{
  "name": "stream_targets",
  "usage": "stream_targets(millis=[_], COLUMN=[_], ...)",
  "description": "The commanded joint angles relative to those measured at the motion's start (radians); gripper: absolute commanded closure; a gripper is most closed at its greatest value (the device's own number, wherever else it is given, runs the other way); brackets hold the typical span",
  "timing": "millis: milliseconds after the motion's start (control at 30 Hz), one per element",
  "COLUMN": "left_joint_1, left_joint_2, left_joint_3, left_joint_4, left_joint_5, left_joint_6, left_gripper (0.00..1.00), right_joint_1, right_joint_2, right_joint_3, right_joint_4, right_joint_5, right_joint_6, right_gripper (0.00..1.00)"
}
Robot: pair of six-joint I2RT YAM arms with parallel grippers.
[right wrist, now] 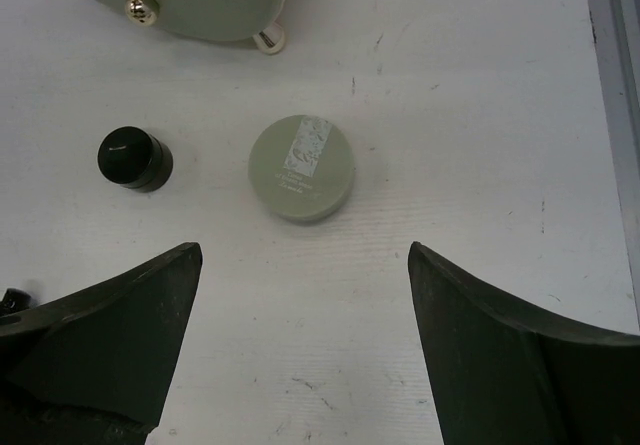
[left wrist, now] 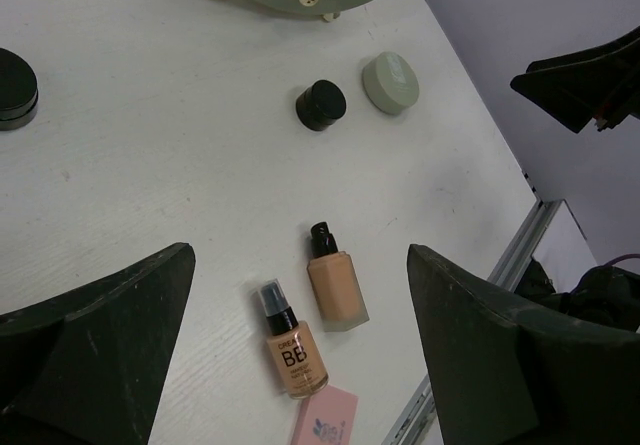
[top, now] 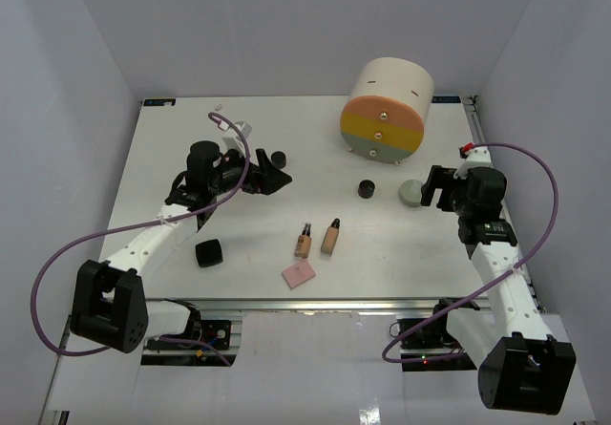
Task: Organize the makeup
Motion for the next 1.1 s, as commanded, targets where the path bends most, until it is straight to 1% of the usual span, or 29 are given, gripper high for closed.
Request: stream_targets(millis=[0, 100, 167, 200, 300, 367, 433, 600, 667, 733, 800, 900, 1067], left_joint_1=[-0.005, -0.005, -0.005, -0.005, -0.012, -0.028, -0.056, -0.157, -0.183, -0.212, -0.240, -0.267, -0.289], left_joint_2=[0.017, 0.051, 0.089, 0.107, 0.173, 0.202, 0.239, 0.411, 0.499, 0.567, 0.639, 0.756, 0.859], left_joint_3=[0.048, 0.049, 0.060, 0.067, 0.113, 0.132, 0.169, 0.388, 0.463, 0.586, 0.656, 0.823, 0.971], left_joint_4=[-0.008, 0.019, 0.031, 0.038, 0.061, 0.088, 0.118, 0.146, 0.150, 0.147, 0.135, 0.101, 0.089], left_joint_5=[-0.013, 0.023, 0.046, 0.087, 0.118, 0.094, 0.061, -0.026, -0.056, -0.083, -0.122, -0.180, -0.277], left_joint_6=[-0.028, -0.066, -0.099, -0.111, -0.166, -0.193, -0.228, -0.306, -0.336, -0.365, -0.374, -0.411, -0.482], left_gripper=[0.02, 0.02, 0.02, 0.02, 0.02, 0.02, 0.02, 0.02, 0.02, 0.03, 0.05, 0.10, 0.20], right_joint_1=[-0.006, -0.005, -0.001, 0.000, 0.001, -0.001, -0.005, -0.037, -0.049, -0.064, -0.082, -0.095, -0.101], right_joint_2=[-0.023, -0.026, -0.011, -0.004, 0.024, 0.041, 0.049, 0.053, 0.050, 0.041, 0.031, 0.016, 0.002], right_joint_3=[0.003, 0.022, 0.050, 0.072, 0.089, 0.086, 0.090, 0.086, 0.080, 0.076, 0.076, 0.073, 0.059], right_joint_4=[0.048, -0.003, -0.080, -0.098, -0.107, -0.107, -0.103, -0.099, -0.098, -0.097, -0.094, -0.084, -0.056], right_joint_5=[-0.193, -0.430, -0.589, -0.631, -0.668, -0.668, -0.646, -0.774, -0.789, -0.790, -0.796, -0.798, -0.794], right_joint_6=[-0.175, -0.358, -0.478, -0.502, -0.487, -0.479, -0.425, -0.379, -0.375, -0.369, -0.365, -0.350, -0.335], right_gripper=[0.10, 0.10, 0.10, 0.10, 0.10, 0.10, 0.10, 0.10, 0.10, 0.10, 0.09, 0.06, 0.01])
